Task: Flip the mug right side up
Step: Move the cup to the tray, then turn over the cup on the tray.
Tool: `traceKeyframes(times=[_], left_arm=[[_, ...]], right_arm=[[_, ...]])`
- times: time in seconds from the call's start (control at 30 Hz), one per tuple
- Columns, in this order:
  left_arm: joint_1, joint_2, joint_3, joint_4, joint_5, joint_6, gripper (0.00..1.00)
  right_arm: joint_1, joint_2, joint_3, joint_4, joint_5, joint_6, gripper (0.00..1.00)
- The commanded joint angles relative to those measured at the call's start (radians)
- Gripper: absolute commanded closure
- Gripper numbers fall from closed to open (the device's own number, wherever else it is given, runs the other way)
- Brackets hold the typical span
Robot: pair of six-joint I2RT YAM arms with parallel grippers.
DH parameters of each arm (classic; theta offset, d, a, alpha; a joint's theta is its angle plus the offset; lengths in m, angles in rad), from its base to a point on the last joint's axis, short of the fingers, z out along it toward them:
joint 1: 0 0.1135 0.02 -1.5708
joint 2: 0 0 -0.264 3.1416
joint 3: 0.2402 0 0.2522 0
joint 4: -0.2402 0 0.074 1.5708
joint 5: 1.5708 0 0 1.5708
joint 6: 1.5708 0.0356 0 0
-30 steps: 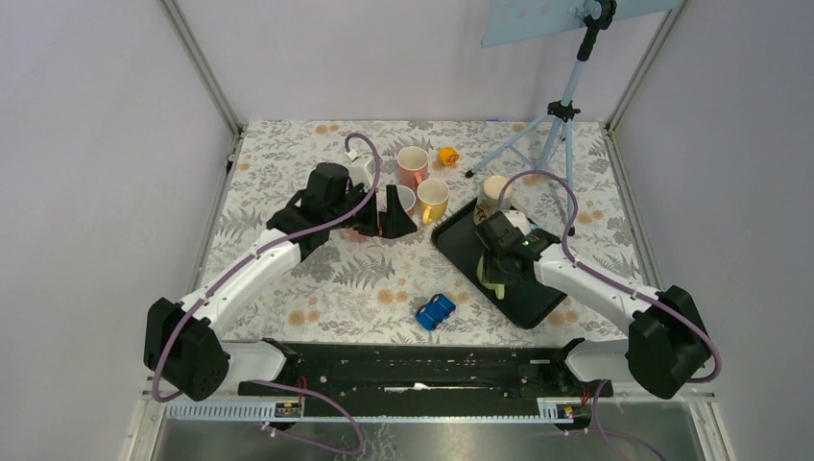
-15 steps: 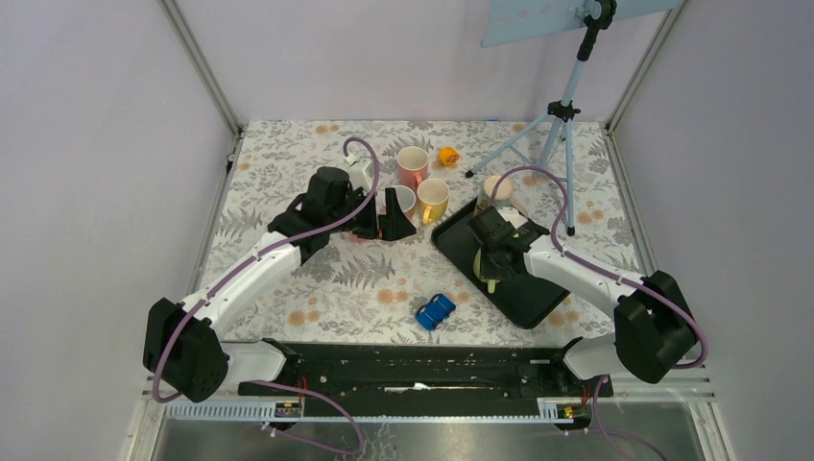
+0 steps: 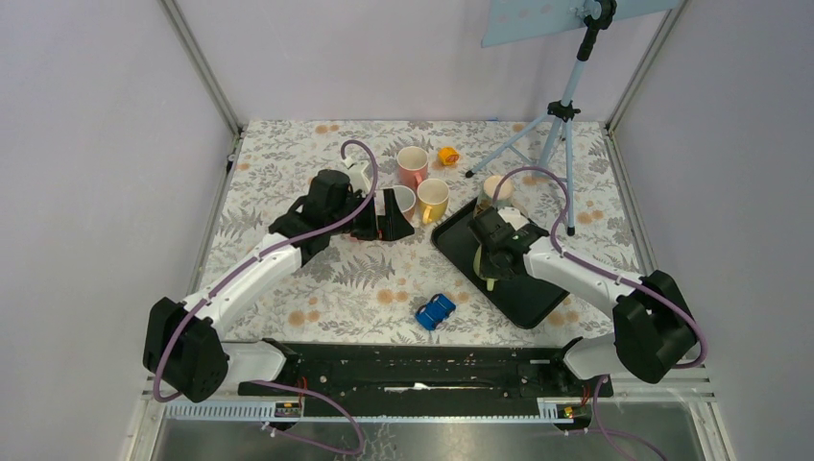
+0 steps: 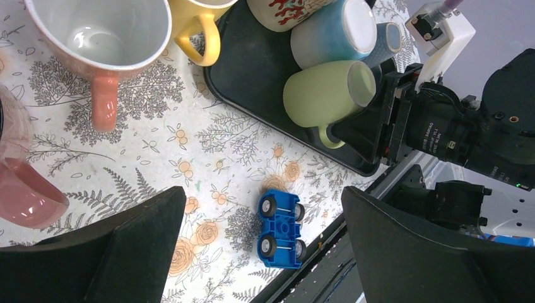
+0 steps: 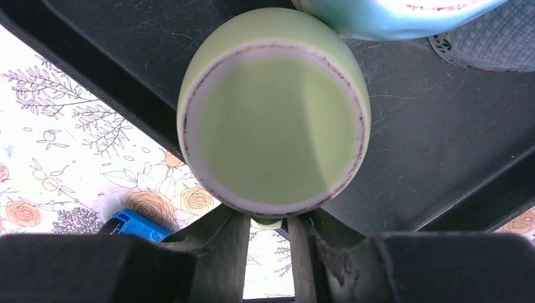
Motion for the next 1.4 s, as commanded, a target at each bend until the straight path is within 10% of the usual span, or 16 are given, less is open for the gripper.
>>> traceKeyframes(times=[0.0, 0.2, 0.37, 1.0, 1.37], left_arm=[[0.001, -0.035, -0.005, 0.051, -0.009, -0.017, 0.01], [0.001, -0.033, -0.008, 0.050, -0.010, -0.014, 0.01], [0.002, -0.027, -0.028, 0.064, -0.021, -0.047, 0.01], [0.004, -0.091, -0.186, 0.297, 0.042, -0.331, 0.01], [0.030, -0.056, -0.298, 0.677, 0.244, -0.612, 0.07]], right_arm=[[0.009, -0.003, -0.031, 0.044, 0.048, 0.035, 0.65], [0.009, -0.010, -0.051, 0.068, 0.062, 0.048, 0.74], [0.009, -0.027, -0.045, 0.065, 0.084, 0.048, 1.00], [0.009, -0.235, 0.078, 0.026, 0.024, 0.067, 1.00], [0.009, -0.227, 0.207, 0.298, -0.201, 0.093, 1.00]])
